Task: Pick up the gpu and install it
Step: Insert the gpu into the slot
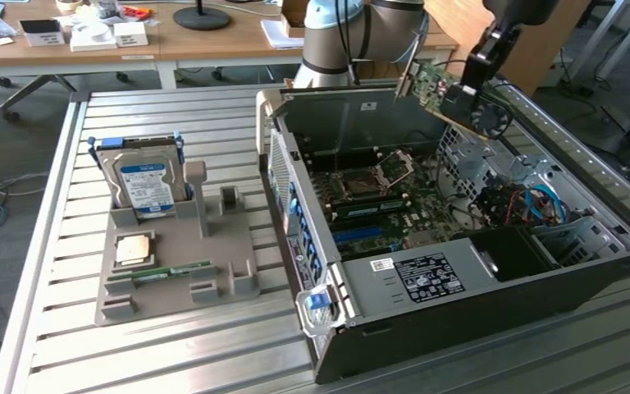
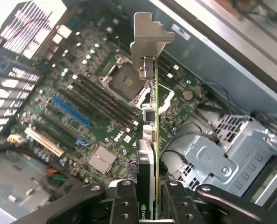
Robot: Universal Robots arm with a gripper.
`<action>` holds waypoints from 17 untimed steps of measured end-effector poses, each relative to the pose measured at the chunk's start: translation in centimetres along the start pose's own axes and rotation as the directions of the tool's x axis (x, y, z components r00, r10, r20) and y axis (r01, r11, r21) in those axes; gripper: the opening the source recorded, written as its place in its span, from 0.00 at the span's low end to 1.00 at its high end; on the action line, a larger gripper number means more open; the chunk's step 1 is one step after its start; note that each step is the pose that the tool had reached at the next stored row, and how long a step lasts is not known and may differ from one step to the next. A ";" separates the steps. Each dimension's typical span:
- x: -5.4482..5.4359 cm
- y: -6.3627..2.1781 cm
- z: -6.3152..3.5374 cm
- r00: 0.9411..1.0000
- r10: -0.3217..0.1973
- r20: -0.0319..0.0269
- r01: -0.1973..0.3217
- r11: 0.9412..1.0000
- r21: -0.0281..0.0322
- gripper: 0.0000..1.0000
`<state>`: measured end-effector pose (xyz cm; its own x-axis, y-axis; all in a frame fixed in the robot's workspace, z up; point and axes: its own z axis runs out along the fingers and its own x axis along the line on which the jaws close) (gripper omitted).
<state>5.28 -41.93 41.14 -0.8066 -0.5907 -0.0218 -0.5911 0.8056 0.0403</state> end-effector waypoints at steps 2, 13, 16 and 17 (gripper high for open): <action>0.0 0.00 0.04 0.999 -0.036 -0.001 0.036 0.999 -0.001 0.27; 0.0 -0.01 0.25 0.972 -0.234 -0.009 0.234 0.972 -0.006 0.27; 0.0 -0.01 0.30 0.958 -0.287 -0.011 0.287 0.958 -0.008 0.27; 0.0 -0.01 0.32 0.952 -0.304 -0.011 0.304 0.953 -0.009 0.27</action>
<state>5.28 -41.93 40.81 -0.5882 -0.8084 -0.0218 -0.8084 0.5872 0.0403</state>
